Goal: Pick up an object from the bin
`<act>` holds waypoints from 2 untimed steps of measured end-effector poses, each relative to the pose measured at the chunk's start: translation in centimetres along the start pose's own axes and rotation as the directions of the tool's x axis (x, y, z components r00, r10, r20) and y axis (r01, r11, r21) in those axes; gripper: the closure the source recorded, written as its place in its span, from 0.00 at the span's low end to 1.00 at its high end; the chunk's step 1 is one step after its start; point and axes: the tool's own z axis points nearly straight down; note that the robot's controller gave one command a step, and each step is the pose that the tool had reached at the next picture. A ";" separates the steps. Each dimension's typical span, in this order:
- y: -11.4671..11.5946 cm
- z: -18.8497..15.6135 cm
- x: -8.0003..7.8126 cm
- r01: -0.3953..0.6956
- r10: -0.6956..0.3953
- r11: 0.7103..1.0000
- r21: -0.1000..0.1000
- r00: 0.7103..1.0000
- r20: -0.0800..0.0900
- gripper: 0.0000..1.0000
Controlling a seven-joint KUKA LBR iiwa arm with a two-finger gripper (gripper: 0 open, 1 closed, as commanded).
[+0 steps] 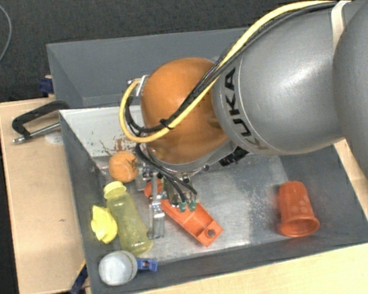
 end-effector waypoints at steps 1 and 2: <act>-0.1 -0.5 -0.2 -0.003 0.003 1.000 -0.002 1.000 0.009 0.00; -4.5 1.2 -1.4 -0.063 0.063 0.998 -0.003 0.998 0.003 0.00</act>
Offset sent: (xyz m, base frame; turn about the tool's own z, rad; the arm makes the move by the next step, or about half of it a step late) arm 0.0205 -0.0728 -0.0236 0.1033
